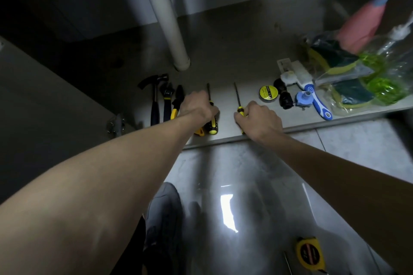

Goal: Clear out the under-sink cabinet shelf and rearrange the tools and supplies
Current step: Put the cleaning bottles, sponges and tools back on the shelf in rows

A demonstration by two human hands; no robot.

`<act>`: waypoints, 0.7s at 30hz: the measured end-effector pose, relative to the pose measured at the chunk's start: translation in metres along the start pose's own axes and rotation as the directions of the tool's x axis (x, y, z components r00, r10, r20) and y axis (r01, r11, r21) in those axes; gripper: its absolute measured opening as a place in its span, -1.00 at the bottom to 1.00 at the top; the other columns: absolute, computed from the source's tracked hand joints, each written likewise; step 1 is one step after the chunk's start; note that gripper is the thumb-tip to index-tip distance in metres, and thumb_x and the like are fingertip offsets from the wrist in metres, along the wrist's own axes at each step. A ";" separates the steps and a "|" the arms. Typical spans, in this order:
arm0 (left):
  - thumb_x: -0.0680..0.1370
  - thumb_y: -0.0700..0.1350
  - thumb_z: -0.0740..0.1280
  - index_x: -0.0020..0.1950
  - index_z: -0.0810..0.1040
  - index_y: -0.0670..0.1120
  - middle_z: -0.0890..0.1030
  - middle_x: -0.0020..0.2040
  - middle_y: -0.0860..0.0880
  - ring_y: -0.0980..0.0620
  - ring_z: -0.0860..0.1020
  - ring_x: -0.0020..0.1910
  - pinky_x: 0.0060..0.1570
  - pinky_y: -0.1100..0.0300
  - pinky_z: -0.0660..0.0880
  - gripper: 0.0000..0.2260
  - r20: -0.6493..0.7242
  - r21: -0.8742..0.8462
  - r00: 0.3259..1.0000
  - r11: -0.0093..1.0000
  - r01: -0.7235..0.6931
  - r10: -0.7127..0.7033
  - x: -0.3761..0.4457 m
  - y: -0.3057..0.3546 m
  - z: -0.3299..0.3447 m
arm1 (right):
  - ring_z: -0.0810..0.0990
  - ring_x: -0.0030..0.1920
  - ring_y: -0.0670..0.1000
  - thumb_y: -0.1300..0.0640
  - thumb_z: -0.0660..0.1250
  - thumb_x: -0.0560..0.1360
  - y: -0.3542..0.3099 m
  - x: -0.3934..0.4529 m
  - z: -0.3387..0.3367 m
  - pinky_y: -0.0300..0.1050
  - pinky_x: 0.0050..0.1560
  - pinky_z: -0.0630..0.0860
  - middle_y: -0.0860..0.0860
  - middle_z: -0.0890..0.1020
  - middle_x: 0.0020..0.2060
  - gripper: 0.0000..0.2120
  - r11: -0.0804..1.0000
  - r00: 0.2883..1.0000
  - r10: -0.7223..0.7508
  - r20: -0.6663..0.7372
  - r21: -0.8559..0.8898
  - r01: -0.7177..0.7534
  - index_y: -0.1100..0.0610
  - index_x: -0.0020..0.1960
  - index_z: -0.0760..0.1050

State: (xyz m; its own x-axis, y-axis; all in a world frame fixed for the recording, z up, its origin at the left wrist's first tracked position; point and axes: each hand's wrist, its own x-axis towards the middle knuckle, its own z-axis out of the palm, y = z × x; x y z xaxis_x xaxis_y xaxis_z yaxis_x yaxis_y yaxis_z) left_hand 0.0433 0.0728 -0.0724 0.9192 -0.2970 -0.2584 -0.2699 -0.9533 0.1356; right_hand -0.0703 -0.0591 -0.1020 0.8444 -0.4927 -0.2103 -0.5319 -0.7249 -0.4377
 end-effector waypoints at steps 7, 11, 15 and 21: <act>0.43 0.10 0.45 -0.35 0.41 -0.05 0.47 -0.32 -0.04 -0.05 0.47 -0.32 -0.42 0.22 0.32 -0.67 -0.021 -0.089 0.999 0.995 0.038 -0.040 -0.004 -0.010 0.001 | 0.57 -0.07 0.19 -0.22 0.28 0.51 -0.005 -0.005 0.004 -0.04 -0.16 0.39 0.10 0.63 -0.05 -0.60 0.999 1.000 -0.024 -0.013 0.023 0.024 0.09 0.13 0.47; 0.43 0.10 0.44 -0.34 0.41 -0.03 0.49 -0.33 -0.03 -0.11 0.56 -0.24 -0.39 0.21 0.39 -0.69 -0.051 -0.123 0.998 0.992 0.036 -0.043 -0.010 -0.012 0.000 | 0.53 -0.11 0.17 -0.17 0.30 0.49 -0.004 -0.007 0.005 -0.04 -0.16 0.38 0.08 0.61 -0.10 -0.63 0.999 0.999 -0.027 -0.021 0.040 0.028 0.07 0.15 0.47; 0.44 0.05 0.43 -0.24 0.46 -0.04 0.56 -0.19 -0.09 -0.17 0.59 -0.11 -0.24 0.13 0.51 -0.77 -0.069 -0.131 0.996 0.991 0.041 -0.050 -0.013 -0.013 -0.001 | 0.60 -0.04 0.19 -0.12 0.33 0.50 -0.003 -0.005 0.009 -0.06 -0.16 0.39 0.07 0.66 -0.07 -0.65 0.997 0.999 -0.042 -0.023 0.063 0.043 0.05 0.18 0.48; 0.47 0.04 0.42 -0.23 0.48 -0.04 0.55 -0.16 -0.08 -0.17 0.59 -0.03 -0.24 0.12 0.45 -0.80 -0.073 -0.161 0.995 0.985 0.055 -0.068 -0.015 -0.014 0.000 | 0.61 -0.01 0.21 -0.14 0.33 0.48 -0.015 0.003 0.021 -0.06 -0.17 0.39 0.06 0.67 -0.05 -0.65 0.993 0.998 -0.064 -0.019 0.097 0.066 0.01 0.18 0.49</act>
State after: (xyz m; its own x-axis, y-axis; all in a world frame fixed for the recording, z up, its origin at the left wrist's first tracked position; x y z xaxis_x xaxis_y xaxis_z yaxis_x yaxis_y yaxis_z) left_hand 0.0333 0.0910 -0.0709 0.9539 -0.2267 -0.1964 -0.1688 -0.9470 0.2734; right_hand -0.0581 -0.0400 -0.1146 0.8754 -0.4543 -0.1652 -0.4668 -0.7054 -0.5334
